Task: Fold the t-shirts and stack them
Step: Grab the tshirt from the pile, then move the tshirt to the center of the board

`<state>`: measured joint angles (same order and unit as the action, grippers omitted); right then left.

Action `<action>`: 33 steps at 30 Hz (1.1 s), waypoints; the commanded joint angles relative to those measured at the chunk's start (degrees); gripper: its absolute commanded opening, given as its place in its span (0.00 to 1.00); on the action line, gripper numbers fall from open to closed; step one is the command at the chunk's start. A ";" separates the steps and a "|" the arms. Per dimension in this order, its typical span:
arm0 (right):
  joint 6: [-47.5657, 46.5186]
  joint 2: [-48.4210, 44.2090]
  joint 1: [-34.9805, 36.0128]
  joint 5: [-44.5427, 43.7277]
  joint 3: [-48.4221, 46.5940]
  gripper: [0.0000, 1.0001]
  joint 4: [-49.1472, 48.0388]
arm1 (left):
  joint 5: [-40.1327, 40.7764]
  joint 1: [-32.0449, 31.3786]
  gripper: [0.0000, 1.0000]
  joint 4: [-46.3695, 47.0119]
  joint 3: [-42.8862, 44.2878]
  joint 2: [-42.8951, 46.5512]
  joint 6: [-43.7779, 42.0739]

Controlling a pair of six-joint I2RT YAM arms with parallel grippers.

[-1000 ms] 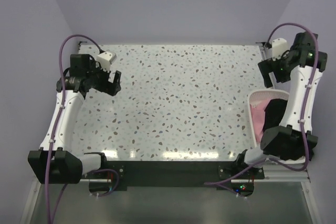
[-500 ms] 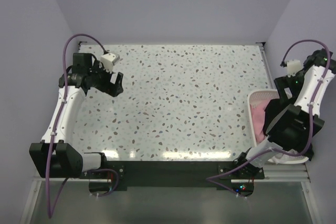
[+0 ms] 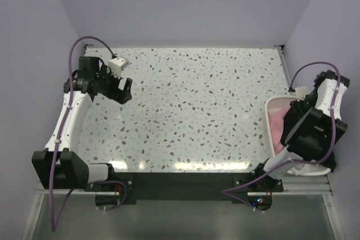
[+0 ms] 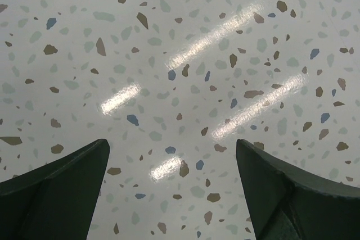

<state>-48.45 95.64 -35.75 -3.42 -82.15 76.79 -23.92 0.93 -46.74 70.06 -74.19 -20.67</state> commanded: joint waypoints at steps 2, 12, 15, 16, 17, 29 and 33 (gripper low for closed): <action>1.07 -0.27 0.15 3.24 -10.73 0.11 11.87 | 1.95 -0.40 1.00 2.44 2.53 1.24 1.06; 13.08 -7.14 23.33 20.45 -42.85 0.00 13.91 | -2.35 4.85 0.99 1.74 8.16 -1.65 8.52; 21.94 -0.73 29.14 27.49 -61.46 0.00 13.21 | -5.95 9.42 0.99 1.30 9.83 -3.06 10.64; 24.25 0.77 31.50 28.89 -65.55 0.00 12.34 | -6.92 10.40 0.99 0.95 10.53 -3.93 10.99; 26.45 2.00 32.92 31.35 -68.29 0.00 10.93 | -8.41 11.28 0.98 0.52 10.88 -4.38 11.17; 53.79 -3.00 51.04 37.08 -54.87 0.00 -33.45 | -7.10 12.43 0.98 0.07 12.47 -2.18 13.98; 58.02 -4.14 51.04 38.05 -51.28 0.00 -38.37 | -8.42 12.43 0.98 1.30 12.38 -1.83 14.60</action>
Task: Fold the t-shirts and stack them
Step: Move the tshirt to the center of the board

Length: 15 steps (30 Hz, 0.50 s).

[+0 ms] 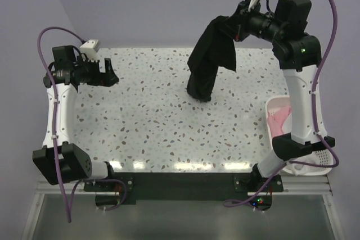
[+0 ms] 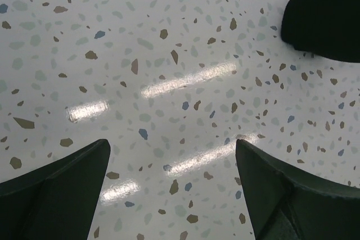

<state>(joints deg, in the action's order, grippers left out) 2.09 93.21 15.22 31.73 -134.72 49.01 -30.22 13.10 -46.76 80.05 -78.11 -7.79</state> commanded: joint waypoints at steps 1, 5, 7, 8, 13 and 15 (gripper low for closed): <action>8.45 -2.15 -0.02 3.34 2.17 0.00 -11.48 | -2.56 0.17 0.99 1.58 2.30 2.17 1.73; 10.31 -7.58 -4.48 0.36 9.27 0.00 -10.17 | -6.16 0.26 0.99 2.90 2.30 2.43 0.41; 11.45 -10.40 -17.11 0.44 20.86 0.00 -11.66 | -6.96 0.17 1.00 3.25 1.61 3.04 -1.61; 8.75 -11.20 -21.25 0.36 27.68 0.00 -9.57 | -7.31 -0.09 1.00 3.34 1.25 3.31 -2.57; -14.98 -1.65 -29.90 -8.34 36.10 0.98 11.50 | -1.90 -6.23 1.00 3.08 -1.55 2.61 -10.92; -19.83 2.75 -30.08 -8.61 35.23 0.99 18.91 | 1.64 -12.29 1.00 5.27 -3.14 1.56 -12.68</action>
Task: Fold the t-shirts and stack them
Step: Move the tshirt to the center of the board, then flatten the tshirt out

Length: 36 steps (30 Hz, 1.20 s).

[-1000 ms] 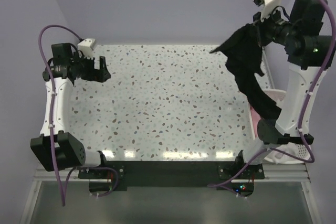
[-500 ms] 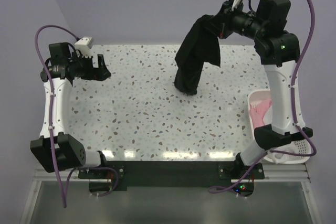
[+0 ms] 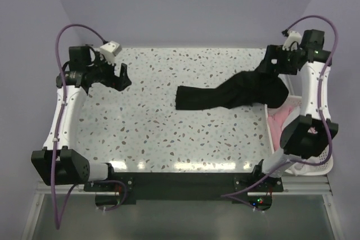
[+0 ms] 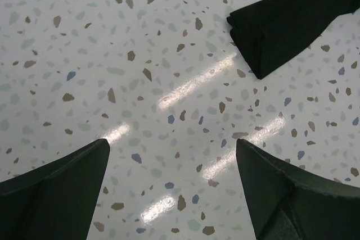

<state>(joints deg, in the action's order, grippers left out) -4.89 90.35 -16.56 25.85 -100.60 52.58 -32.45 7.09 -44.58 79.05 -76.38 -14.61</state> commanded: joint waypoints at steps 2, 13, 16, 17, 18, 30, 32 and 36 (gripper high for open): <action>-14.62 5.81 1.88 -1.07 1.19 0.99 15.80 | 6.08 -10.67 1.00 6.41 -4.42 -1.40 -6.04; -18.41 9.50 3.81 -7.30 -1.53 0.99 18.79 | 7.04 -28.09 1.00 21.54 2.94 -25.73 0.98; -18.58 10.11 3.73 -8.97 -2.49 0.99 19.14 | 7.05 -32.13 0.98 24.27 7.34 -33.03 2.74; -19.19 10.37 3.81 -9.14 -3.54 0.99 20.36 | 7.57 -33.79 0.98 25.58 8.31 -34.61 3.01; -19.28 10.99 3.73 -9.41 -4.08 0.99 20.89 | 8.36 -34.51 0.96 26.20 10.06 -37.85 3.53; -22.36 13.19 3.99 -10.29 -7.77 0.98 23.63 | 16.98 -34.87 0.28 18.39 11.60 -46.76 1.43; -22.54 13.72 4.51 -10.03 -7.69 0.97 23.45 | 16.98 -31.38 0.13 18.04 8.33 -44.48 1.60; -22.01 14.16 7.41 -9.85 -6.72 0.94 22.40 | 16.89 -23.37 0.00 15.66 -0.18 -36.50 -0.85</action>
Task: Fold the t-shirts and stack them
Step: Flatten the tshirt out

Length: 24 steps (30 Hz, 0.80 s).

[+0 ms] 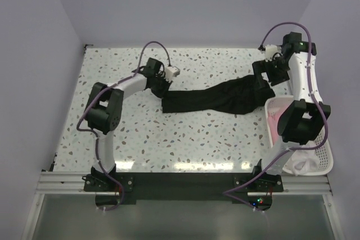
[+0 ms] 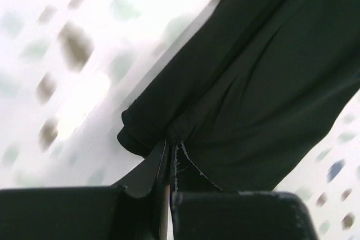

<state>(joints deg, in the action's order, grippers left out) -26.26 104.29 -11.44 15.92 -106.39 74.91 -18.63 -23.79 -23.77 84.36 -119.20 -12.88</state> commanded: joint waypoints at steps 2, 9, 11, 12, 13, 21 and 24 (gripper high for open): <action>-0.28 0.12 4.48 0.07 -0.23 0.93 -0.82 | 3.43 13.22 0.00 -6.37 -8.58 10.11 -5.64; 2.44 2.40 10.82 0.95 3.47 0.69 -4.69 | 3.52 23.79 0.27 -13.75 -18.26 23.65 -19.80; 3.23 3.55 12.66 1.21 3.64 0.63 -5.56 | 0.10 26.95 0.49 -16.48 -18.26 25.84 -21.91; 3.49 4.42 13.11 1.39 3.56 0.61 -5.83 | -0.26 27.48 0.52 -16.66 -18.18 26.47 -22.01; 3.85 5.74 13.29 1.65 3.38 0.59 -6.18 | -0.79 28.18 0.55 -17.10 -18.09 26.99 -22.27; 9.03 16.19 19.26 4.03 -3.73 0.55 -9.78 | -3.60 29.42 0.62 -19.56 -17.38 27.44 -20.78; 10.70 20.85 21.19 3.15 -8.21 0.56 -12.07 | -3.95 29.42 0.63 -19.56 -16.95 26.21 -19.20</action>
<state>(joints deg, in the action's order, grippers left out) -18.74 123.28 7.75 17.67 -109.36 66.78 -20.12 5.19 -42.13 66.61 -92.51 -32.60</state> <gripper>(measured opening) 0.553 0.625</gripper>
